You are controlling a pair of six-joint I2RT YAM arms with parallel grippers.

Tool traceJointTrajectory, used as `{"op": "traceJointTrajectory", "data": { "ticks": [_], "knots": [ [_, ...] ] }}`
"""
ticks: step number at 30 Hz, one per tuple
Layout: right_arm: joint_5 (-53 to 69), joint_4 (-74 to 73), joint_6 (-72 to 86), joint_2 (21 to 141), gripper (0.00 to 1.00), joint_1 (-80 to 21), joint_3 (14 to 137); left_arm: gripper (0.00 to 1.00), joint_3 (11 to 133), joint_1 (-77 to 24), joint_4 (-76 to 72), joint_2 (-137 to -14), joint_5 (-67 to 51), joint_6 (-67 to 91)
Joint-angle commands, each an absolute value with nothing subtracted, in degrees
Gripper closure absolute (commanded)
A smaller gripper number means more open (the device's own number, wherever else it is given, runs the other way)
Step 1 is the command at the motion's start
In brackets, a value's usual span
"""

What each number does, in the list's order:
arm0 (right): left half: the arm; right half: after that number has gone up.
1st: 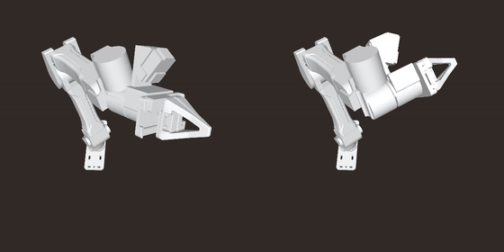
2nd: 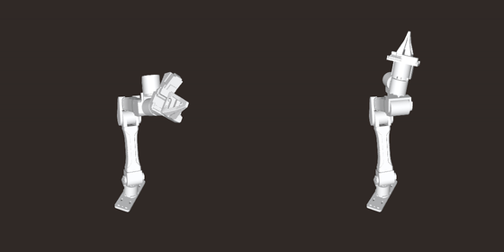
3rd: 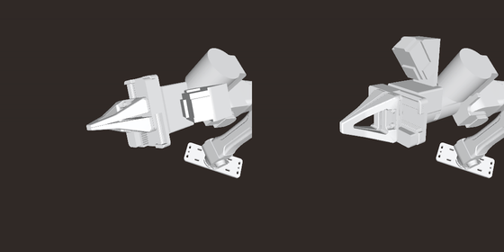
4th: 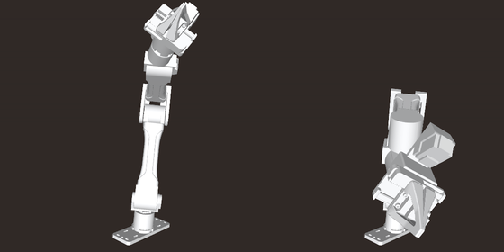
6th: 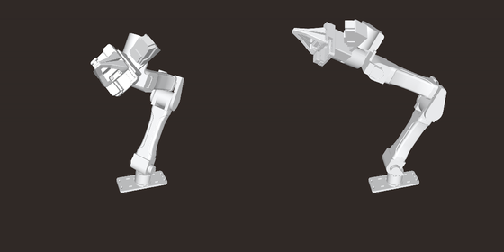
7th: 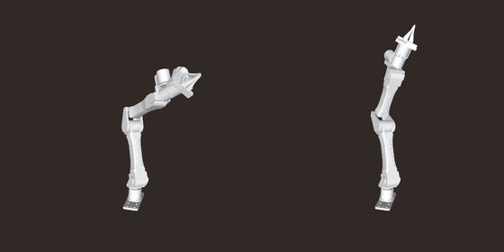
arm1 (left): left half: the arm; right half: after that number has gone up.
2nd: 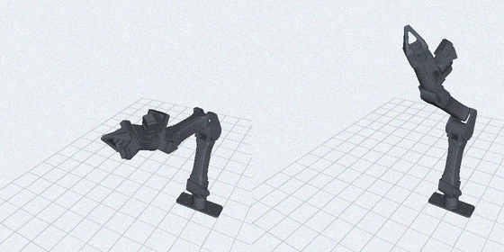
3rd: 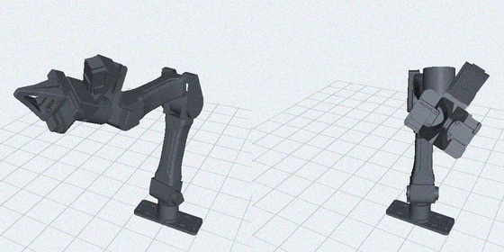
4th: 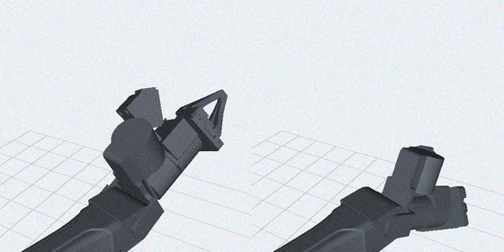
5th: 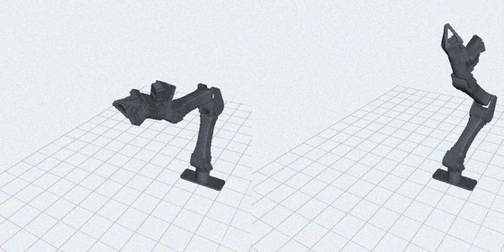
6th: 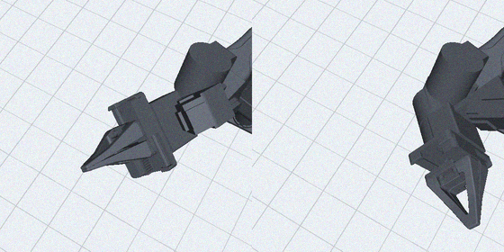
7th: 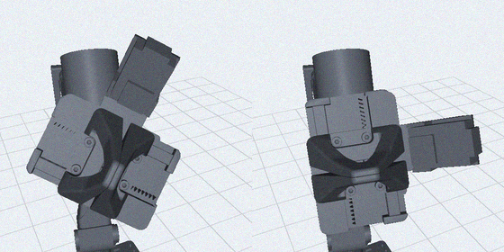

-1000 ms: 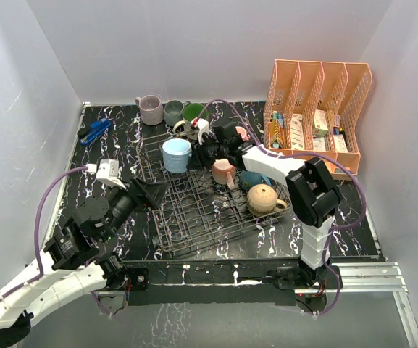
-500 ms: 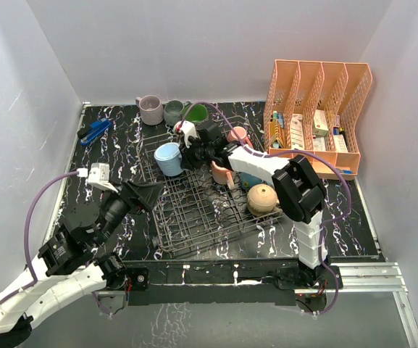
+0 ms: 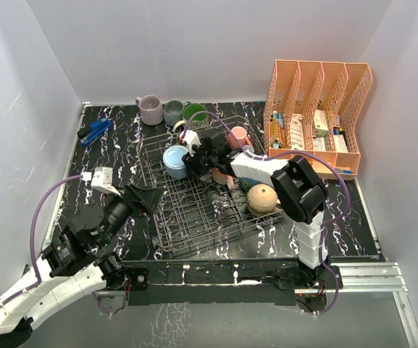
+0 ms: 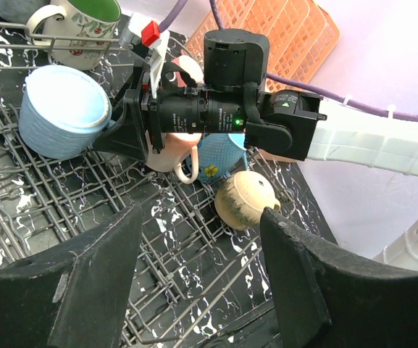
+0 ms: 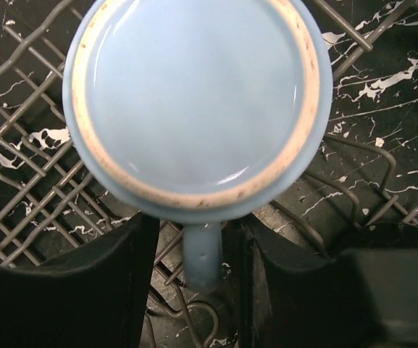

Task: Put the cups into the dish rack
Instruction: Turn the cup upside down in the dish rack.

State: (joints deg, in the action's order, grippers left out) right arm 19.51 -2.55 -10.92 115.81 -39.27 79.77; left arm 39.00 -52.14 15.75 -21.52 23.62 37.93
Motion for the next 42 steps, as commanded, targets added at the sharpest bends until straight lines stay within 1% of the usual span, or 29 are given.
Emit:
{"op": "traceJointTrajectory", "data": {
  "ticks": [1,3,7,9,10,11,14,16,20,25,28,31,33,36,39,42],
  "knots": [
    [19.2,0.6,-14.6,110.5,0.52,-39.7,79.9,0.36,37.6,-52.2,14.0,-20.2,23.5,38.4],
    [19.9,-0.9,-15.7,109.3,0.50,-39.7,80.5,0.36,37.0,-52.2,13.8,-19.7,23.2,38.9],
    [26.0,-6.6,-19.9,105.2,0.33,-39.7,82.4,0.36,36.4,-52.2,13.5,-18.8,22.6,39.2],
    [30.3,-9.7,-23.1,101.8,0.31,-39.7,82.1,0.34,36.0,-52.2,12.4,-18.4,21.9,39.2],
    [32.4,-10.6,-24.7,100.8,0.27,-39.6,81.2,0.32,35.7,-52.2,11.6,-18.3,21.6,39.1],
    [34.7,-11.4,-26.5,97.3,0.26,-39.6,80.1,0.31,35.4,-52.2,11.0,-18.3,21.3,38.9],
    [41.0,-15.3,-32.8,90.9,0.25,-39.6,76.5,0.25,35.4,-52.2,9.8,-19.3,20.6,38.0],
    [44.6,-21.8,-37.6,88.1,0.23,-39.0,76.4,0.21,36.2,-52.2,9.4,-20.9,20.5,37.2],
    [51.0,-30.1,-43.1,82.5,0.22,-33.8,74.1,0.15,39.8,-52.2,8.1,-26.3,20.1,33.1],
    [57.6,-33.5,-44.4,74.5,0.22,-23.8,67.0,0.14,47.7,-52.2,10.2,-38.1,19.1,26.9],
    [60.2,-33.7,-44.2,70.0,0.21,-17.6,62.0,0.13,54.7,-52.1,16.0,-47.2,20.0,21.8],
    [64.0,-30.8,-41.0,65.5,0.20,-11.2,57.7,0.12,63.2,-51.0,21.1,-56.4,20.0,15.8],
    [69.0,-26.9,-37.4,63.2,0.20,-6.8,54.8,0.12,68.5,-48.6,24.0,-61.6,17.5,11.7],
    [74.2,-22.9,-33.2,62.0,0.20,-0.9,52.4,0.13,75.7,-40.2,28.1,-69.0,7.7,7.5],
    [75.7,-19.5,-30.1,61.3,0.20,3.2,50.1,0.13,80.0,-32.2,28.9,-74.3,-1.8,4.4],
    [75.5,-16.6,-28.0,60.6,0.20,5.2,47.4,0.12,82.4,-28.0,28.0,-78.9,-6.6,0.2]
  ]
}}
